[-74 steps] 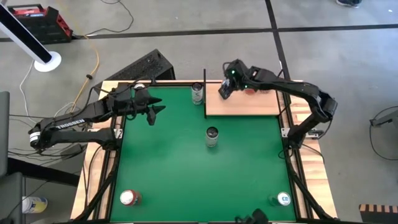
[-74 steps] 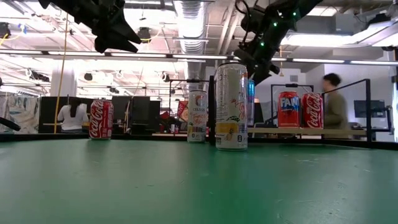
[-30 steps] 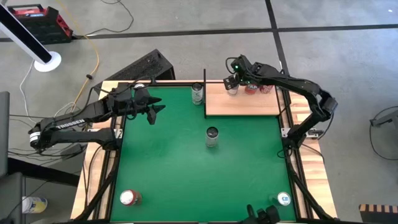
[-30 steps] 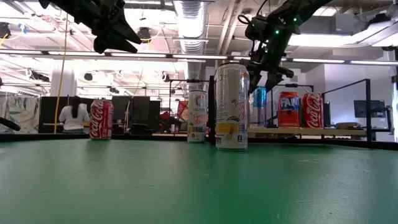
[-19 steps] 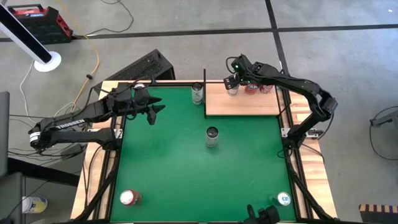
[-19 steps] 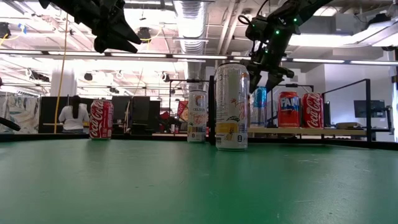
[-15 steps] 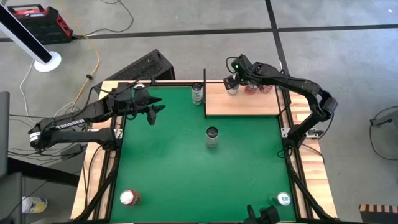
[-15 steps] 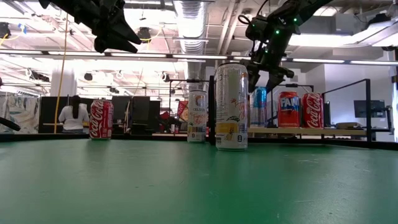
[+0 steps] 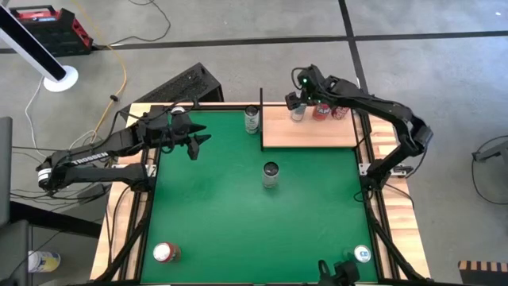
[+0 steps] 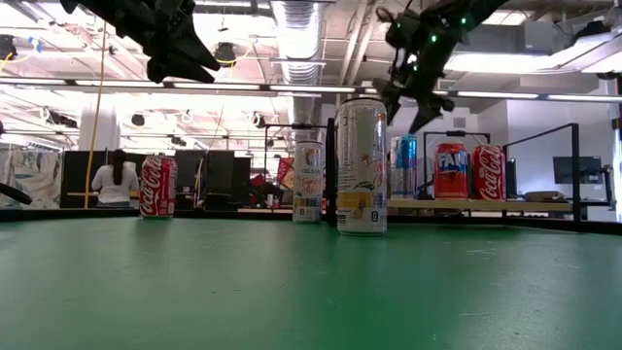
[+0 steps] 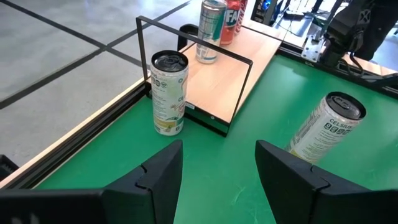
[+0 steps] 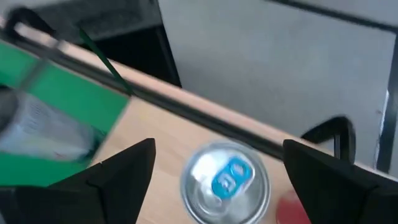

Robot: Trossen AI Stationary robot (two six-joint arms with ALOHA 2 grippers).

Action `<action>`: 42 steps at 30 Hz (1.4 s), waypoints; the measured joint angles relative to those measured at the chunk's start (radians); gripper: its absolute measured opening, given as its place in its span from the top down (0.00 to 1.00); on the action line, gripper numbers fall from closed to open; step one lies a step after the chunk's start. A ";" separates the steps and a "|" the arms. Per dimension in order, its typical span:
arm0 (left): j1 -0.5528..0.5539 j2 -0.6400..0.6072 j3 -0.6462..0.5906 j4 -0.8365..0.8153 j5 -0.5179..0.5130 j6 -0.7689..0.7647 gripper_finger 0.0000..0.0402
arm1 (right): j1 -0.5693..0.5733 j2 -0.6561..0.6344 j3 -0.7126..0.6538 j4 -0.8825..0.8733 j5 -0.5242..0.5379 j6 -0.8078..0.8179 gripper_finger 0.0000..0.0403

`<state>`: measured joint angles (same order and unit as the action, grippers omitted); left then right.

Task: Place canned beverage on shelf
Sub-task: Put the bottom white yellow soda can on the shelf

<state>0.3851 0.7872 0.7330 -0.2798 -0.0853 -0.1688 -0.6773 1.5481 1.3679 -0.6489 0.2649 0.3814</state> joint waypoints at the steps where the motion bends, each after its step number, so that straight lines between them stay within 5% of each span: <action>1: 0.000 0.000 0.000 0.000 0.000 0.000 0.54 | 0.000 -0.004 0.020 -0.005 0.000 -0.011 0.08; 13: 0.000 0.000 0.000 -0.001 0.023 -0.001 0.54 | 0.164 -0.014 0.202 -0.009 -0.127 -0.118 0.08; 30: 0.000 0.000 0.000 -0.082 0.037 0.098 0.54 | 0.642 -0.006 0.205 -0.271 -0.241 -0.206 0.08; 42: 0.000 0.000 0.000 -0.097 0.087 0.201 0.54 | 0.710 0.033 0.166 -0.254 -0.214 -0.192 0.08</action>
<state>0.3848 0.7872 0.7333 -0.3770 0.0020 0.0325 0.0322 1.5807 1.5344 -0.9030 0.0510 0.1897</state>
